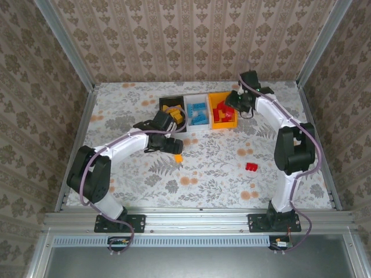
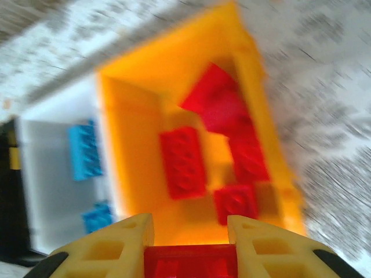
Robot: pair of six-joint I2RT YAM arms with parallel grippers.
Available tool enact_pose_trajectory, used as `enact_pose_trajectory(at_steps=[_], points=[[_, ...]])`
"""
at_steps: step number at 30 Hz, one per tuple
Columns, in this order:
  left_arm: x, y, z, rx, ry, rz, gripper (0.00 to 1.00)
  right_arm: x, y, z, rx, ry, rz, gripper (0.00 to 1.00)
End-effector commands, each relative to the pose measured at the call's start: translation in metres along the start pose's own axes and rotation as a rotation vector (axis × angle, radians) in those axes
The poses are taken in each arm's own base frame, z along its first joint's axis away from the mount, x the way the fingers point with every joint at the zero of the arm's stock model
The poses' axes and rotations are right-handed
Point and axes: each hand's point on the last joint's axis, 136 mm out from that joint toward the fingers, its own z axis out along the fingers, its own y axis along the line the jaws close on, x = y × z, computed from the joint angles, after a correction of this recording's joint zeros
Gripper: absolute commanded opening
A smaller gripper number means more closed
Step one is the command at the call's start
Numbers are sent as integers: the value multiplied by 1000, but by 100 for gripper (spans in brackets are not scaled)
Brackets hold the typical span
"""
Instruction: Sort the legos into containers by color
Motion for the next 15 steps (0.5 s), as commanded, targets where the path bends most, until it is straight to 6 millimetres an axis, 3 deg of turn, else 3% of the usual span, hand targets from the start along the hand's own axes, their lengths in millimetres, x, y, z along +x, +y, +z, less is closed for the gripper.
enact_pose_trajectory(at_steps=[1, 5, 9, 12, 15], points=[[0, -9, 12, -4, 11, -18, 89, 5, -2, 30, 13, 79, 0, 42], [13, -18, 24, -16, 72, -23, 90, -8, 5, 38, 7, 68, -24, 57], [25, -22, 35, -33, 113, -39, 90, -3, -1, 16, 36, 39, -35, 59], [31, -22, 43, -32, 136, -53, 86, 16, -23, -12, 134, 45, -40, 60], [28, -24, 48, -27, 137, -54, 81, 52, -53, -41, 238, 73, -44, 62]])
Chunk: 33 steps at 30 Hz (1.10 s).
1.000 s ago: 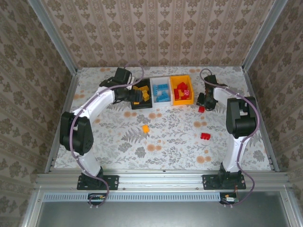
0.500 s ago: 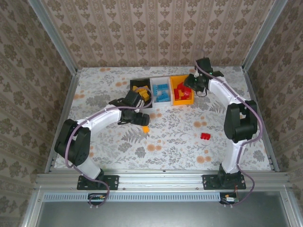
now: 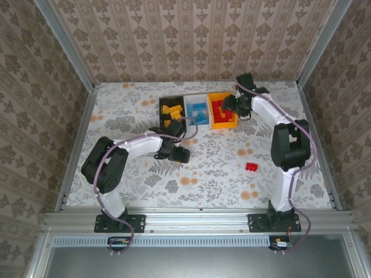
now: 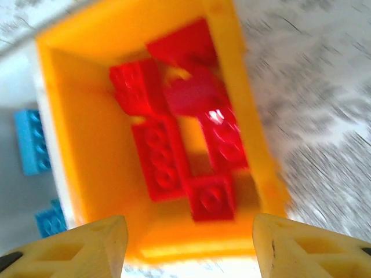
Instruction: Sort the legos into containers by color
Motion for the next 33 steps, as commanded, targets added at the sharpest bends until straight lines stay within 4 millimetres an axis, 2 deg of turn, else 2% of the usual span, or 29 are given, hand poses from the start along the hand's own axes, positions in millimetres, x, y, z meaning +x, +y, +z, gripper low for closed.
enact_pose_trajectory(at_steps=[1, 4, 6, 9, 10, 12, 18, 23, 28, 33], points=[[-8, -5, 2, 7, -1, -22, 77, 31, -36, -48, 132, -14, -23, 64], [-11, -9, 7, 15, 9, -14, 66, 72, -70, -65, 215, 3, -16, 66], [-13, -10, 10, 16, 13, -7, 61, 97, -86, -72, 239, 26, 10, 68], [-15, -11, 14, 17, 17, 4, 47, 129, -101, -78, 258, 83, 45, 73], [-17, -11, 15, 18, 17, 7, 38, 138, -104, -79, 261, 100, 53, 75], [-21, -14, 13, 24, 14, 20, 36, 156, -114, -78, 285, 134, 70, 78], [-33, -17, -6, 37, -18, 55, 34, 190, -128, -72, 299, 204, 111, 78], [-51, -8, -44, 31, -88, 68, 33, 205, -136, -65, 320, 245, 119, 77], [-84, 18, -80, 16, -170, 48, 34, 216, -135, -51, 307, 290, 124, 74], [-121, 37, -92, 9, -214, 39, 34, 216, -133, -38, 305, 306, 118, 70]])
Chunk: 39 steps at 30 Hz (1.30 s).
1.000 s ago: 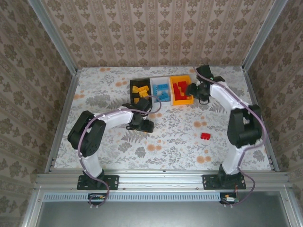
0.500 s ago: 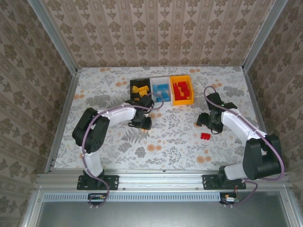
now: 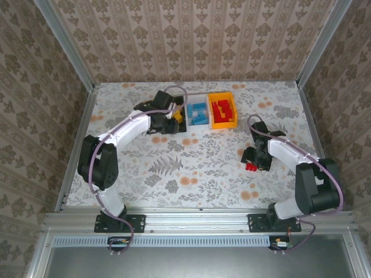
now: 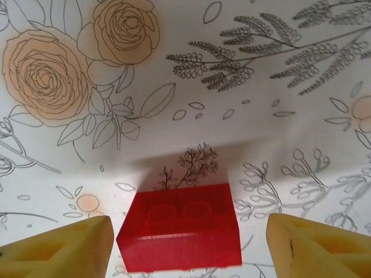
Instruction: Sort the legos into containers by color
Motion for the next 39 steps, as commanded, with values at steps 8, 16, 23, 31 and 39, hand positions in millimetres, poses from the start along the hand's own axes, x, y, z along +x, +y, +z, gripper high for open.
enact_pose_trajectory(at_steps=[8, 16, 23, 31, 39], points=[[-42, 14, 17, -10, 7, 38, 34, 2, 11, 23, -20, 47, -3, 54], [-62, 42, 43, -62, 19, 11, 35, -5, 23, 9, -82, 6, 3, 43], [-79, 60, 69, -63, 37, -24, 58, -52, 72, -29, -242, -86, 8, 41], [-83, 45, 29, 3, -52, -47, 70, -149, 146, -59, -342, -189, -36, 42], [-49, 56, -36, -16, -142, -72, 100, -209, 189, -57, -387, -235, -46, 71]])
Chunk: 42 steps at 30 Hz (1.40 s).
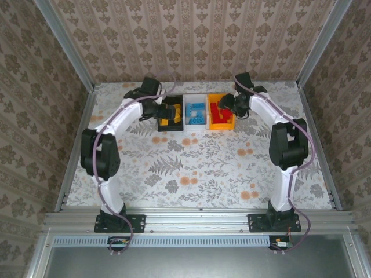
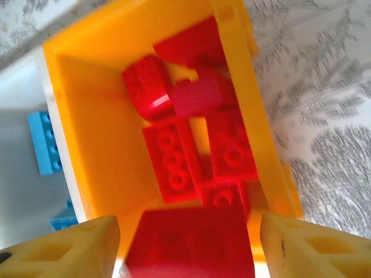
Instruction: Sort the legos into containers by color
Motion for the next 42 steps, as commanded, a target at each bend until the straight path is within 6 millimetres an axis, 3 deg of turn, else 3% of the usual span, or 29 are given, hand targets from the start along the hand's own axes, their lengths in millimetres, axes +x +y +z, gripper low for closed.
enact_pose_trajectory(at_steps=[1, 6, 11, 15, 21, 23, 27, 32, 38, 42], points=[[1, 17, -35, -19, -81, -37, 100, -7, 6, -1, -8, 3, -10, 72], [16, 62, -68, -46, -178, -152, 100, -22, -19, -27, -27, -93, 12, 90], [29, 95, -90, -24, -244, -270, 100, -29, -59, -75, -53, -227, 33, 90], [34, 113, -106, -73, -289, -304, 100, -22, -82, -115, -48, -341, -21, 90], [26, 127, -127, -133, -411, -325, 100, -12, -86, -174, -44, -617, -214, 94], [21, 130, -135, -158, -483, -300, 100, -7, -84, -191, -51, -716, -296, 100], [16, 128, -148, -191, -652, -201, 100, 5, -76, -216, -81, -894, -446, 100], [24, 104, -155, -284, -807, 122, 100, 16, -79, -219, -65, -937, -507, 100], [37, 94, -166, -304, -987, 225, 100, 17, -96, -215, -11, -947, -441, 100], [44, 99, -161, -331, -944, 235, 100, 22, -107, -208, 35, -938, -432, 100]])
